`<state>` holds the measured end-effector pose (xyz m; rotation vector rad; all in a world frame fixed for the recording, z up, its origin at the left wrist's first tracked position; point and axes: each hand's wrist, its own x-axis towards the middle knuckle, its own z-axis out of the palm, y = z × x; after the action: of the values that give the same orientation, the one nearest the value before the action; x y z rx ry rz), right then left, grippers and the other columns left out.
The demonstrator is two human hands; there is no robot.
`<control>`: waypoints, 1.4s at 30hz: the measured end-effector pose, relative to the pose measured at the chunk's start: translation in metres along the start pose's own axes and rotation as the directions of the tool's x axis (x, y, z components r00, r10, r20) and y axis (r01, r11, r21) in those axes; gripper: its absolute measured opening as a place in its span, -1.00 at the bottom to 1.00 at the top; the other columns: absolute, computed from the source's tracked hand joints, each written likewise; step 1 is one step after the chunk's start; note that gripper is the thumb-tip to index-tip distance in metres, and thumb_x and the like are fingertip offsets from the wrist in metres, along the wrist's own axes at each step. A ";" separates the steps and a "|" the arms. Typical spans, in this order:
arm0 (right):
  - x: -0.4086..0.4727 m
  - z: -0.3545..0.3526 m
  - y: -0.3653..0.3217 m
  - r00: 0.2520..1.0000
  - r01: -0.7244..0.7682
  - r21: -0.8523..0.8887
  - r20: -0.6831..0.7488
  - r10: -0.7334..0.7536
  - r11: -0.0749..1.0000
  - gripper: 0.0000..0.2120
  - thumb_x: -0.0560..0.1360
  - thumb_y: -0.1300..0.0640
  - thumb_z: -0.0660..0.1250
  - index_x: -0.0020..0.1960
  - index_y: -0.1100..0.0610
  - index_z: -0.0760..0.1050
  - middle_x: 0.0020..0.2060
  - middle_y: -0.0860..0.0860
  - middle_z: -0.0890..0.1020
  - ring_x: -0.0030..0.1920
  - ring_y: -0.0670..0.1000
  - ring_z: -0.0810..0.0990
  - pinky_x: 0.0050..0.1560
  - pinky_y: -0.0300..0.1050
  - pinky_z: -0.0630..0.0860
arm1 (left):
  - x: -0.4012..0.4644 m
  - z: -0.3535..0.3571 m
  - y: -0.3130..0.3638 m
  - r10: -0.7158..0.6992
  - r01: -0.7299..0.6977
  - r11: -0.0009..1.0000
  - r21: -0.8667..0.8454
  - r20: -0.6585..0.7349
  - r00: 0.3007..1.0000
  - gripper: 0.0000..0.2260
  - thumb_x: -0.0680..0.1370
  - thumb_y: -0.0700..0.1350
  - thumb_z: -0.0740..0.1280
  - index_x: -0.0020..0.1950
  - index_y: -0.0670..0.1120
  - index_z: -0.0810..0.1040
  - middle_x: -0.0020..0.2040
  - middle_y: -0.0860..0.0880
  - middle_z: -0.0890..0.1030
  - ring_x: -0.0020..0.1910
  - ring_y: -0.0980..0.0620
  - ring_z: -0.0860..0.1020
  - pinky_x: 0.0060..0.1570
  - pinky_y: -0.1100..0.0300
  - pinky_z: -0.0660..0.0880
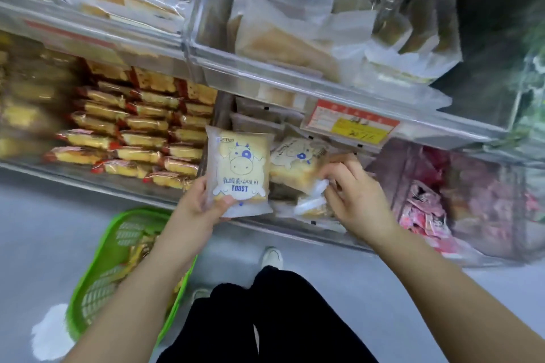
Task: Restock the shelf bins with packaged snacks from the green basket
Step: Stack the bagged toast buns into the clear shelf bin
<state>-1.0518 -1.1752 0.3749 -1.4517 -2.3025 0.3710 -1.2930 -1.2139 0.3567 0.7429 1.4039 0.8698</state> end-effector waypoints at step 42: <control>-0.023 0.008 -0.032 0.817 -0.571 -0.119 0.007 0.576 0.812 -0.69 0.55 0.05 0.23 0.22 0.19 0.42 -0.16 0.18 0.60 -0.13 0.22 0.57 -0.21 -0.05 0.41 | 0.027 -0.006 0.018 0.124 -0.123 0.920 0.373 0.021 0.992 -0.73 0.55 -0.03 0.28 0.25 0.01 0.45 0.09 0.13 0.61 0.09 0.15 0.57 0.09 0.14 0.48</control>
<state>-1.0722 -1.2100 0.3766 -2.2139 -1.8847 0.4442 -1.3006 -1.1817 0.3577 1.1312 1.5590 0.7037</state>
